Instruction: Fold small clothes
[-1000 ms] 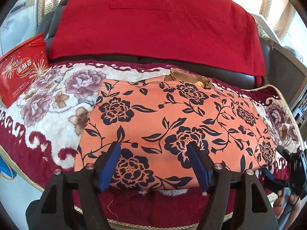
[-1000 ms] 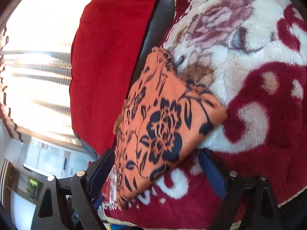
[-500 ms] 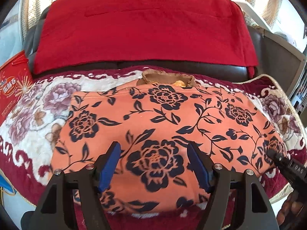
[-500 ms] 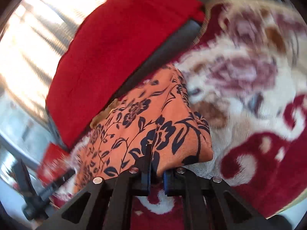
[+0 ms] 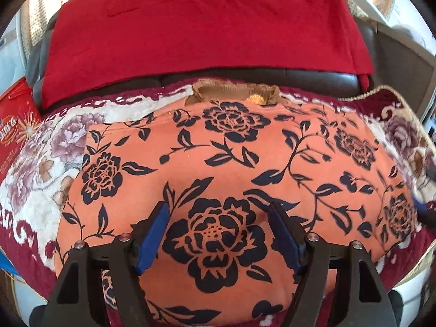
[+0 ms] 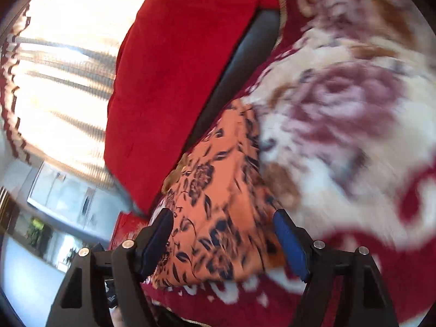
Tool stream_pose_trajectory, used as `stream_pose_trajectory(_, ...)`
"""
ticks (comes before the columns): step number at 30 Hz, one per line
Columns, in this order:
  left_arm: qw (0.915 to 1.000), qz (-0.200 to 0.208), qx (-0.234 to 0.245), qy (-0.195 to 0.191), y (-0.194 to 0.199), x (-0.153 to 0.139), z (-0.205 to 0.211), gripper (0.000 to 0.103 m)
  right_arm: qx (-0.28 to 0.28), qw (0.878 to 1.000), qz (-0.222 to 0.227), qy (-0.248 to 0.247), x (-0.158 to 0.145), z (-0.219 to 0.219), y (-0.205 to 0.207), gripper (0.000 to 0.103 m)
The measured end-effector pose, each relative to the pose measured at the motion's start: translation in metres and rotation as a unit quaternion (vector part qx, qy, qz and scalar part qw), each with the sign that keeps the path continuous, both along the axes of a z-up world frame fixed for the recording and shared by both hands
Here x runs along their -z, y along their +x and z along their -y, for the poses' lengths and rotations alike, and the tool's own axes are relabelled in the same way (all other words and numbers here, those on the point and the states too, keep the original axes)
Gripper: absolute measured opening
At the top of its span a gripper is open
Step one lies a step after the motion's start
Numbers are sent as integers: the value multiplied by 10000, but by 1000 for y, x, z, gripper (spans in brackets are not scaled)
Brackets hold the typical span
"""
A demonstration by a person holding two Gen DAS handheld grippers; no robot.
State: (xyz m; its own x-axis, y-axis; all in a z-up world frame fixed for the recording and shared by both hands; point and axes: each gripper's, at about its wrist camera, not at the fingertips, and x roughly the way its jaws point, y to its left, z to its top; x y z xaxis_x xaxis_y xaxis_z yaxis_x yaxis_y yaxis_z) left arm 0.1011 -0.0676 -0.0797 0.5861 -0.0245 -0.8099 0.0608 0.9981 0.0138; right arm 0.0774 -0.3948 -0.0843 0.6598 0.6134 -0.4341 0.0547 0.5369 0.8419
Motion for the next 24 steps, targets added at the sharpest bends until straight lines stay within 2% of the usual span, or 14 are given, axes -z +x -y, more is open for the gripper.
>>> stream_pose_trajectory(4, 9999, -42, -29, 115, 2, 10, 2, 78, -593, 9968, -503, -190, 17, -11, 66, 79)
stream_pose_trajectory(6, 9999, -52, -42, 102, 3, 10, 1, 78, -980, 9920, -720, -339, 24, -24, 93, 71)
stream_pose_trajectory(7, 9999, -59, -35, 94, 3, 9, 0, 78, -1060, 9904, -729, -511, 22, -27, 96, 39)
stream_pose_trajectory(8, 9999, -65, -28, 84, 4, 9, 0, 78, -1207, 9868, -805, -721, 17, -35, 100, 17)
stream_pose_trajectory(11, 10000, -31, -15, 73, 5, 10, -3, 79, -1099, 9732, -352, -1991, -27, -62, 89, 16)
stream_pose_trajectory(13, 10000, 0, -41, 78, 3, 11, -1, 80, -848, 9636, -42, -2536, -49, -76, 75, 16)
stream_pose_trajectory(15, 9999, -9, -76, 75, 3, 12, 0, 80, -699, 9576, -303, -2778, -34, -80, 82, 23)
stream_pose_trajectory(16, 9999, -30, -72, 75, 3, 11, 0, 80, -615, 9519, -659, -2927, -17, -80, 88, 35)
stream_pose_trajectory(17, 10000, -57, -52, 58, 3, 11, -1, 80, -552, 9540, -866, -2816, -7, -77, 90, 37)
stream_pose_trajectory(18, 10000, -71, -31, 31, 4, 11, -3, 80, -309, 9649, -754, -2496, -8, -69, 83, 39)
stream_pose_trajectory(19, 10000, -73, -20, 14, 4, 11, -3, 80, -171, 9656, -727, -2491, -12, -67, 80, 54)
stream_pose_trajectory(20, 10000, -60, -12, 25, 5, 12, -4, 81, 99, 9632, -674, -2599, -20, -63, 73, 63)
stream_pose_trajectory(21, 10000, -48, -13, 36, 4, 12, -3, 81, 439, 9622, -527, -2635, -32, -60, 62, 63)
stream_pose_trajectory(24, 10000, -36, -41, 26, 5, 12, -2, 81, 467, 9691, -89, -2421, -54, -66, 46, 63)
